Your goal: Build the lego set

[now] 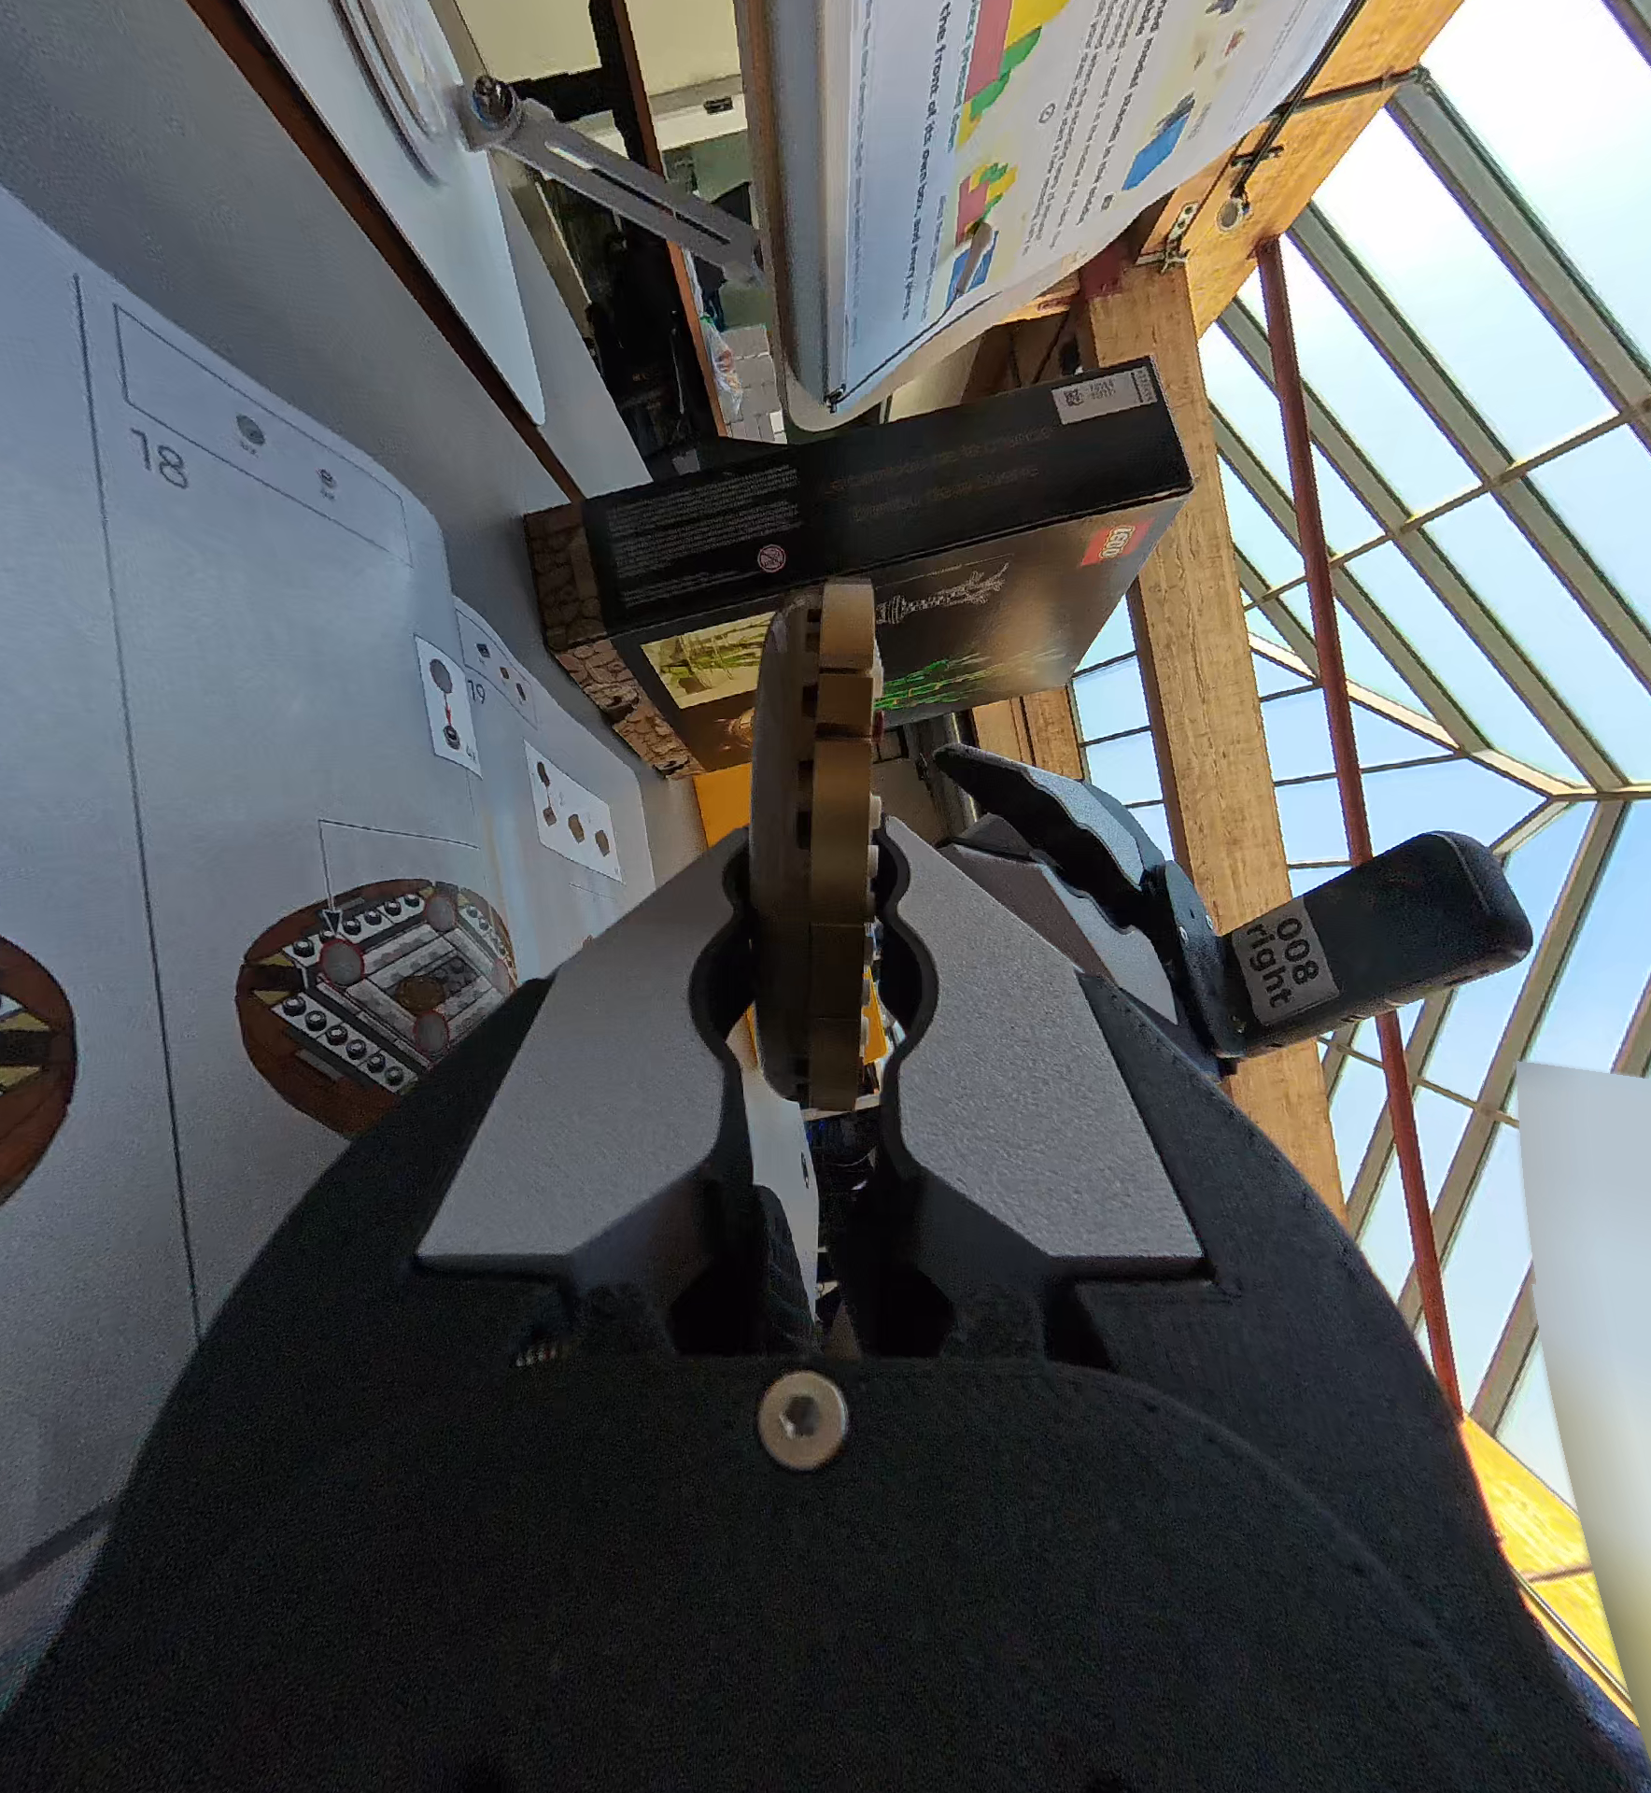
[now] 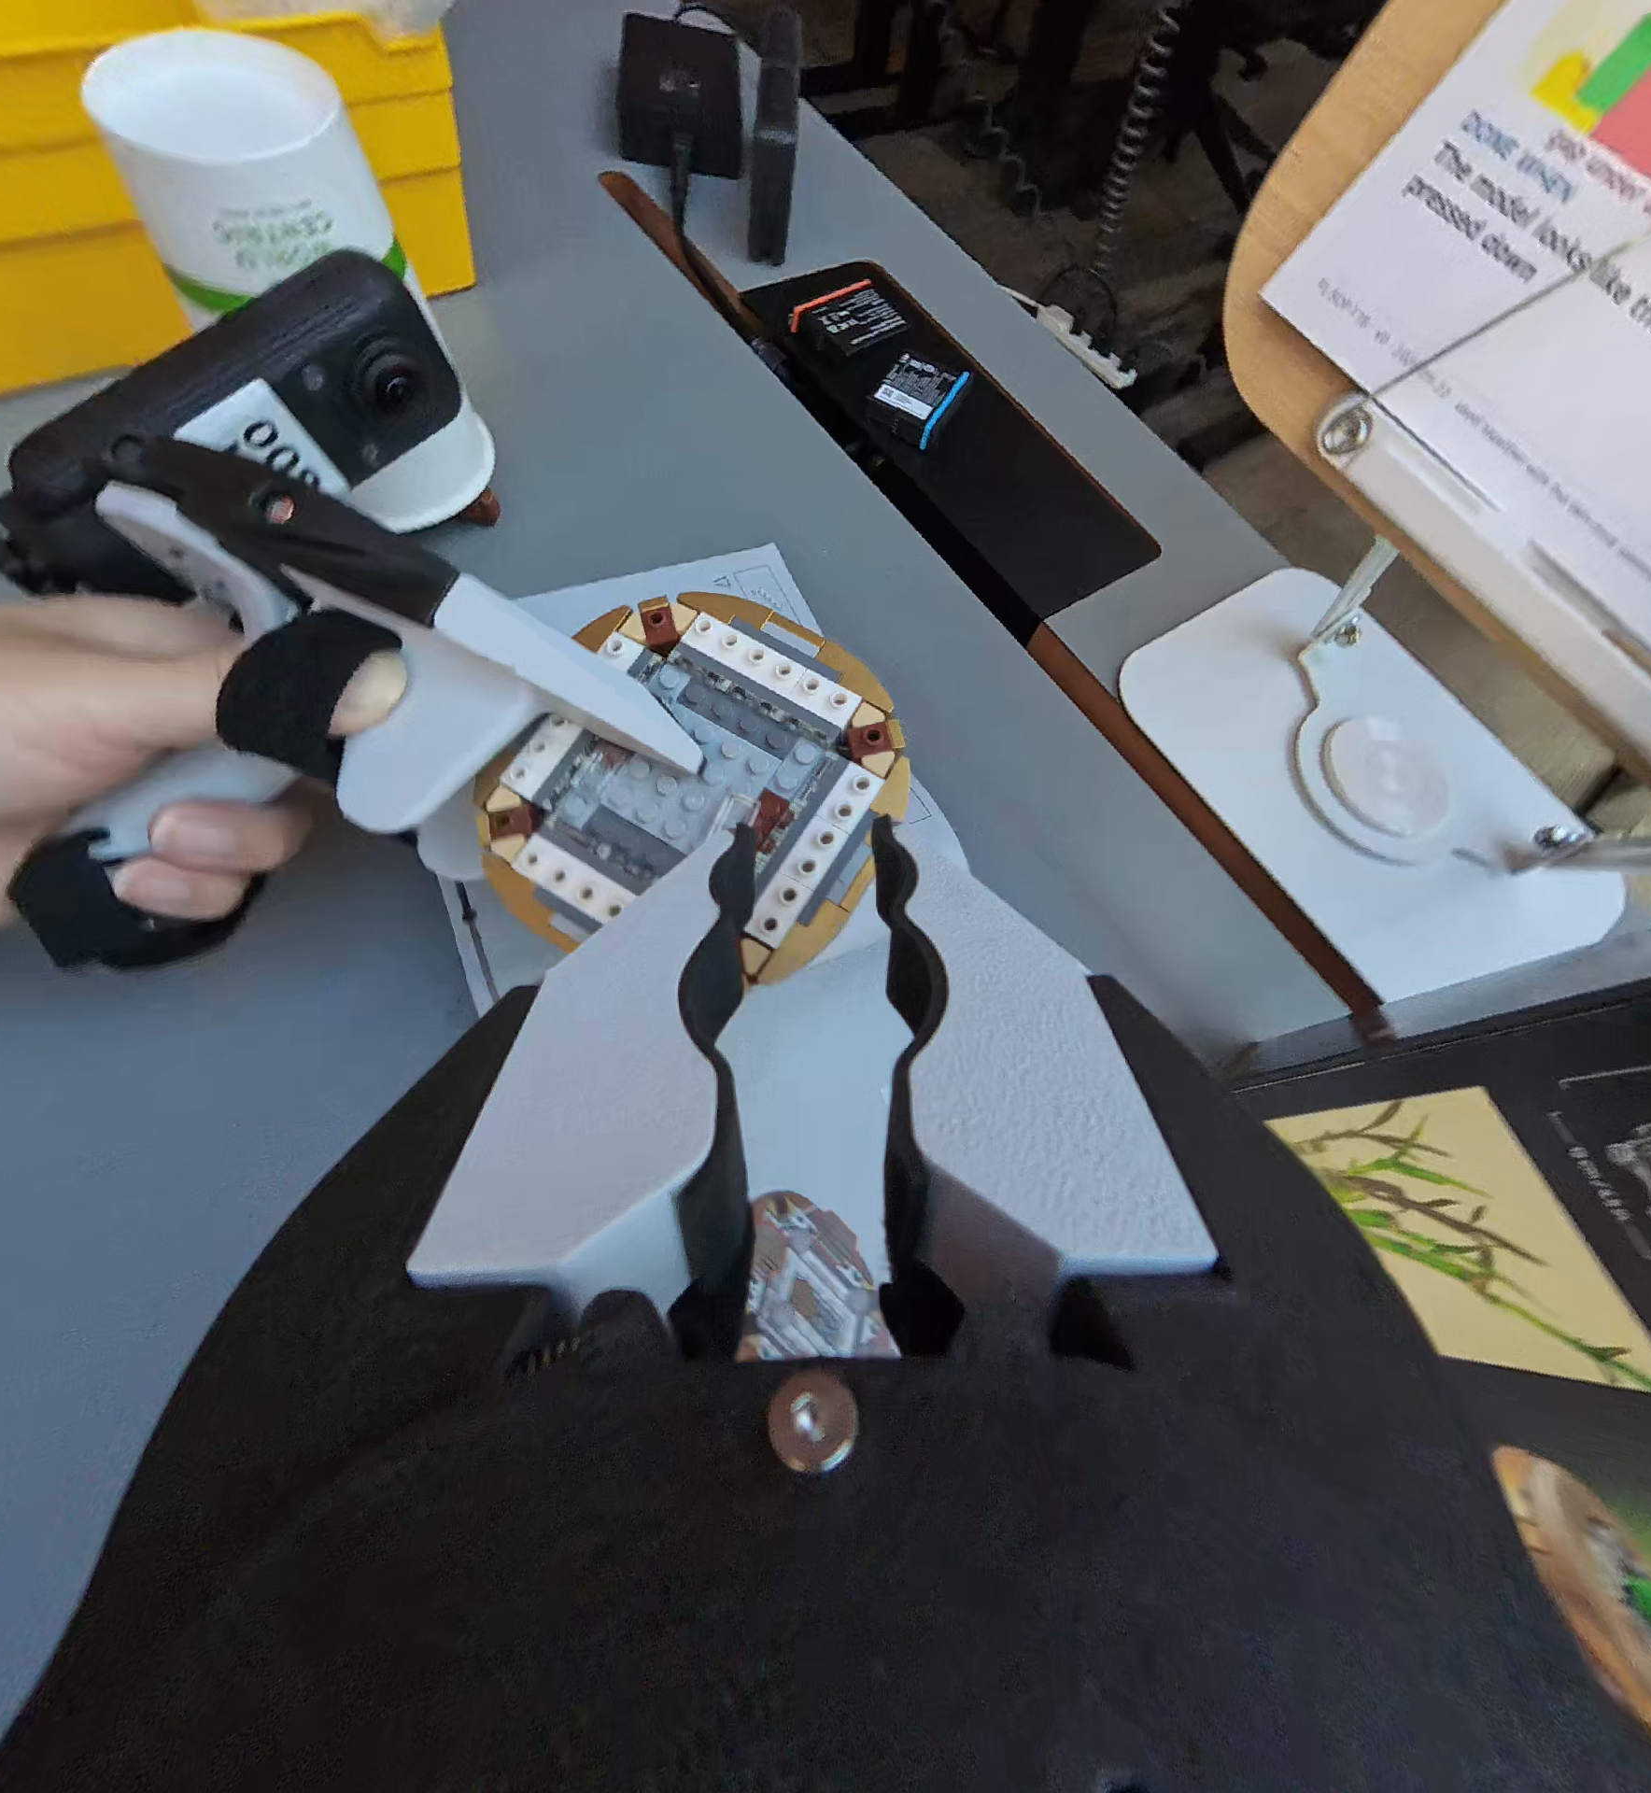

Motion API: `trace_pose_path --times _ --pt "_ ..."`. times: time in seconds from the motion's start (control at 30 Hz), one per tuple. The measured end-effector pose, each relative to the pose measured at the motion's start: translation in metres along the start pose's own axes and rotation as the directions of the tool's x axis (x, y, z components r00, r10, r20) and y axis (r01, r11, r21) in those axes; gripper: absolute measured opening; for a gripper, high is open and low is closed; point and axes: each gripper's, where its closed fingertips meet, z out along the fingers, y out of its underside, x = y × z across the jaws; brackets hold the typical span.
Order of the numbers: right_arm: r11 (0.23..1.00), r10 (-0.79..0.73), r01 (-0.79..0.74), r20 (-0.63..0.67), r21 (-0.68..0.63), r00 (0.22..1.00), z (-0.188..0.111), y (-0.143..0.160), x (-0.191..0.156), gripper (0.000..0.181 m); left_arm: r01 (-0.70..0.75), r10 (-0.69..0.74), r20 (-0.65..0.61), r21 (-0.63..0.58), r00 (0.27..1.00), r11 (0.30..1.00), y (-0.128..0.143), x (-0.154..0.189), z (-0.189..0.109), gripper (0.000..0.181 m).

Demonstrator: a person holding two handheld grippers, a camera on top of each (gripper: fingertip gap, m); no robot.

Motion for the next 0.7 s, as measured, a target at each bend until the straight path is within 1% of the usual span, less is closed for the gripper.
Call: trace_pose_path --times 0.07,0.13,0.17,0.2,0.23,0.33,0.43,0.5,0.6,0.7 --pt "0.992 -0.124 0.123 0.07 0.021 0.99 -0.01 0.007 -0.003 0.032 0.007 -0.007 -0.006 -0.02 1.0 1.0 0.003 0.002 0.001 0.019" --pt "0.97 -0.242 0.231 0.196 0.078 0.95 -0.02 0.018 -0.02 0.035 -0.015 0.016 0.009 -0.05 1.0 0.999 0.006 0.001 0.003 0.019" --pt "0.954 -0.297 0.278 0.213 0.113 0.931 -0.023 0.02 -0.024 0.034 -0.027 0.028 0.015 -0.063 0.999 0.998 0.007 0.0 0.003 0.019" --pt "0.939 -0.338 0.315 0.201 0.138 0.919 -0.025 0.021 -0.024 0.031 -0.033 0.034 0.021 -0.07 0.999 0.997 0.008 -0.001 0.003 0.019" --pt "0.929 -0.363 0.337 0.193 0.155 0.912 -0.026 0.021 -0.025 0.025 -0.033 0.034 0.023 -0.074 0.999 0.997 0.008 -0.002 0.003 0.019" --pt "0.912 -0.403 0.366 0.231 0.188 0.886 -0.028 0.019 -0.038 0.023 -0.019 0.021 0.018 -0.108 1.0 0.994 0.011 -0.003 0.004 0.019" --pt "0.891 -0.453 0.429 0.233 0.147 0.861 -0.023 0.028 -0.041 0.027 -0.034 0.038 0.02 -0.179 0.999 0.983 0.02 -0.002 0.007 0.019" --pt "0.901 -0.433 0.415 0.256 0.126 0.864 -0.023 0.032 -0.042 0.031 -0.05 0.057 0.022 -0.231 0.998 0.972 0.027 0.0 0.008 0.019" --pt "0.904 -0.427 0.404 0.276 0.139 0.861 -0.029 0.031 -0.044 0.035 -0.051 0.057 0.01 -0.301 0.998 0.952 0.038 0.004 0.01 0.019" --pt "0.898 -0.44 0.416 0.281 0.144 0.853 -0.033 0.031 -0.045 0.036 -0.036 0.035 -0.01 -0.321 0.999 0.946 0.044 0.006 0.011 0.019"
